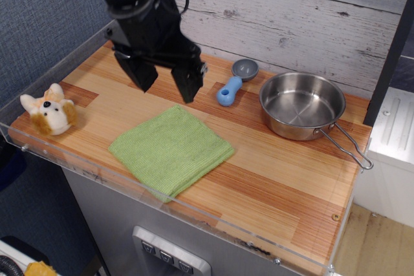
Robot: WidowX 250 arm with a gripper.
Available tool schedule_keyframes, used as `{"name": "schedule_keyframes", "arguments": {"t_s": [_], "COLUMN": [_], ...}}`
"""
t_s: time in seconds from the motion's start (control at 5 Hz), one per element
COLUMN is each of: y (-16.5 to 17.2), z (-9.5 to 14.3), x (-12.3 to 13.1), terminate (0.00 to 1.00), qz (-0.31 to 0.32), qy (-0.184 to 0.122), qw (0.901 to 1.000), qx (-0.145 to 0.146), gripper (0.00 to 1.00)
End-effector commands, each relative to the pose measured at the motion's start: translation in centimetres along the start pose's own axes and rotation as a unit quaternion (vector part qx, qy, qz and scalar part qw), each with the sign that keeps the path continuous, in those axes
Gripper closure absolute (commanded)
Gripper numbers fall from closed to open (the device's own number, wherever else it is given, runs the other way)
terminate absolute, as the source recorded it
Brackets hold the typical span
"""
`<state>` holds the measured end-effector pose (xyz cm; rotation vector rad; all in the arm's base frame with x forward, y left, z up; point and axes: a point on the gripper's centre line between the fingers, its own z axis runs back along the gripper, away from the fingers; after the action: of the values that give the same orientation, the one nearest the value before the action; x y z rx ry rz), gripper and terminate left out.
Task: Move the green cloth at the left edge corner of the table.
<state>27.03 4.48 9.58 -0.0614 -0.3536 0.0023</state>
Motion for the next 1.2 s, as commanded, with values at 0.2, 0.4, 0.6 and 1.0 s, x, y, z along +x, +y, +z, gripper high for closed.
{"name": "schedule_keyframes", "arguments": {"t_s": [0.2, 0.4, 0.6, 1.0], "y": [0.7, 0.9, 1.0, -0.1], "z": [-3.2, -3.8, -4.3, -6.0], "x": [0.1, -0.5, -1.3, -1.3], "terminate": [0.00, 0.00, 0.00, 0.00], "qz": [-0.015, -0.015, -0.020, -0.032], "qy": [-0.003, 0.034, 0.055, 0.101], "qw": [0.9998, 0.9992, 0.9982, 0.9942], "qx": [0.014, 0.014, 0.017, 0.019], "gripper": [0.00, 0.00, 0.00, 0.00]}}
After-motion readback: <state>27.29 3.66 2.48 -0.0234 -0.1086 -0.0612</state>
